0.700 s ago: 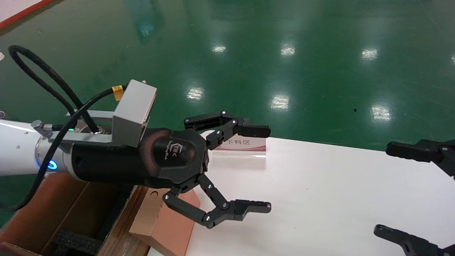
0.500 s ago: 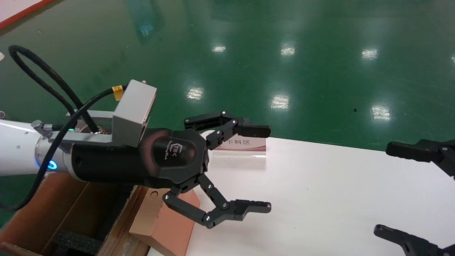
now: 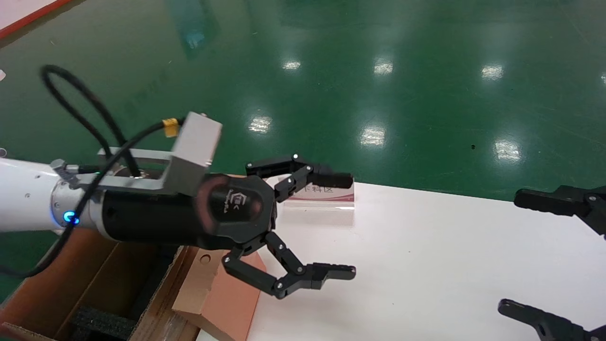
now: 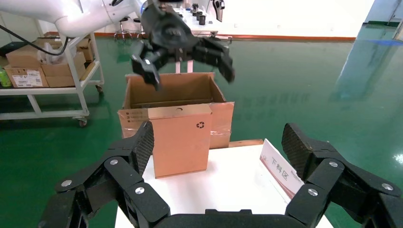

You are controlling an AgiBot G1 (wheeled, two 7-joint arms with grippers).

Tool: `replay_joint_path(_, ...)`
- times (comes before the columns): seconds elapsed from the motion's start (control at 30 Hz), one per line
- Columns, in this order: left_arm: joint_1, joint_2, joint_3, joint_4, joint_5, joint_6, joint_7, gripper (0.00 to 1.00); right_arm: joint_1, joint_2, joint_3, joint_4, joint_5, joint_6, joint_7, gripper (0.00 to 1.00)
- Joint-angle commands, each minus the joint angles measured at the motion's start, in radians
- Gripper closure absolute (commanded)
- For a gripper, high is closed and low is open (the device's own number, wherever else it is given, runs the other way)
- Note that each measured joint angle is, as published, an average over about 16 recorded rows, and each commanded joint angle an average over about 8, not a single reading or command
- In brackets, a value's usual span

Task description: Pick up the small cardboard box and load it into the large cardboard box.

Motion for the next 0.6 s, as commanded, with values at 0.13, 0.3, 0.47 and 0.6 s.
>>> replay_joint_path(0.13, -0.074, -0.021, 0.056, -0.032, 0.151, -0.028, -0.095, 0.0, 0.0, 0.0, 0.0, 0.0, 0.0, 0.0, 0.0, 0.0)
replay_joint_path(0.3, -0.234, 0.003, 0.161, -0.045, 0.371, 0.016, -0.266, 0.0, 0.0, 0.0, -0.001, 0.0, 0.0, 0.0, 0.0, 0.0)
replay_joint_path(0.47, -0.394, 0.047, 0.27, -0.045, 0.54, 0.085, -0.449, 0.0, 0.0, 0.0, -0.001, 0.0, 0.001, 0.0, -0.001, 0.0)
replay_joint_path(0.6, -0.48, 0.064, 0.351, -0.043, 0.597, 0.111, -0.559, 0.0, 0.001, 0.0, -0.002, 0.0, 0.001, 0.0, -0.001, 0.0)
